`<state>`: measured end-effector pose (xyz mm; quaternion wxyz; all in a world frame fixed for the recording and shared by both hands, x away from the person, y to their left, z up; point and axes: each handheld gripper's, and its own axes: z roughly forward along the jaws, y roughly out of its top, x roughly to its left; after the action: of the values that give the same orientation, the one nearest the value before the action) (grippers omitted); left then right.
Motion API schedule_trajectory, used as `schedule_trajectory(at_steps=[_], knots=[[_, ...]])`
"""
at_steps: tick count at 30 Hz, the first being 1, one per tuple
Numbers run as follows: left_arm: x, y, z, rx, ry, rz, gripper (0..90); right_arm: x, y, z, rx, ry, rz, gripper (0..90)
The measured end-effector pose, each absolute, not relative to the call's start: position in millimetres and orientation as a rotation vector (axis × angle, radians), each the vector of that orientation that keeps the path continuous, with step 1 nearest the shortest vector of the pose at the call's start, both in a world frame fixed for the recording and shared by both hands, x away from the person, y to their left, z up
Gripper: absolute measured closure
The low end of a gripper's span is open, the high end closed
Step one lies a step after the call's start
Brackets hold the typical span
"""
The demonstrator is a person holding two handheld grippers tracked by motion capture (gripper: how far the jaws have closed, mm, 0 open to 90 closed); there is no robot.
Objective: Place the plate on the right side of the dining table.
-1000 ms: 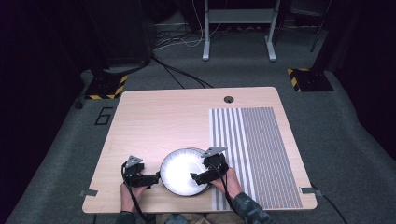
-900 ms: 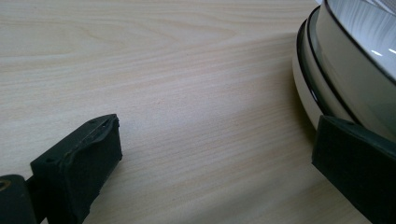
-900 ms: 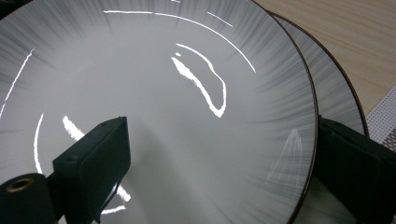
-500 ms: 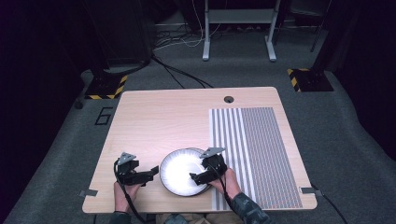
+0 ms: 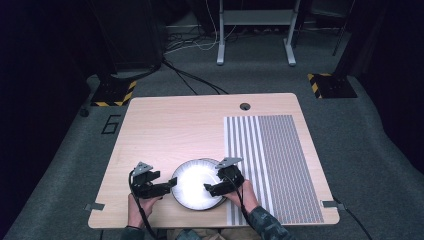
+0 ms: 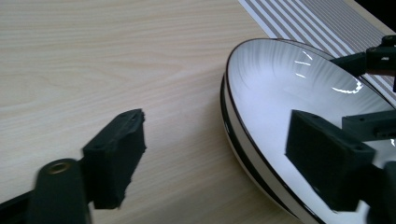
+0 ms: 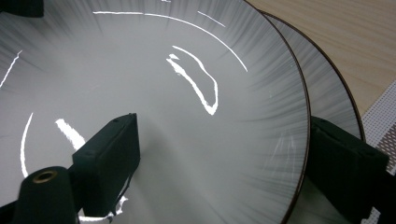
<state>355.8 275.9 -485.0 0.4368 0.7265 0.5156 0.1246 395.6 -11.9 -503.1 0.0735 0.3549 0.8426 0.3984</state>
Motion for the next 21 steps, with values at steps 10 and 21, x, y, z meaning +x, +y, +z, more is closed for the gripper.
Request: schedule_trajectory(at_steps=[10, 21], knots=[[354, 261, -493, 1.846, 1.268, 0.281, 54.0, 398, -21, -503, 1.101, 2.487, 1.222, 36.8], [355, 258, -494, 1.82, 1.277, 0.252, 66.0, 400, -26, -503, 1.169, 2.443, 1.219, 54.7]])
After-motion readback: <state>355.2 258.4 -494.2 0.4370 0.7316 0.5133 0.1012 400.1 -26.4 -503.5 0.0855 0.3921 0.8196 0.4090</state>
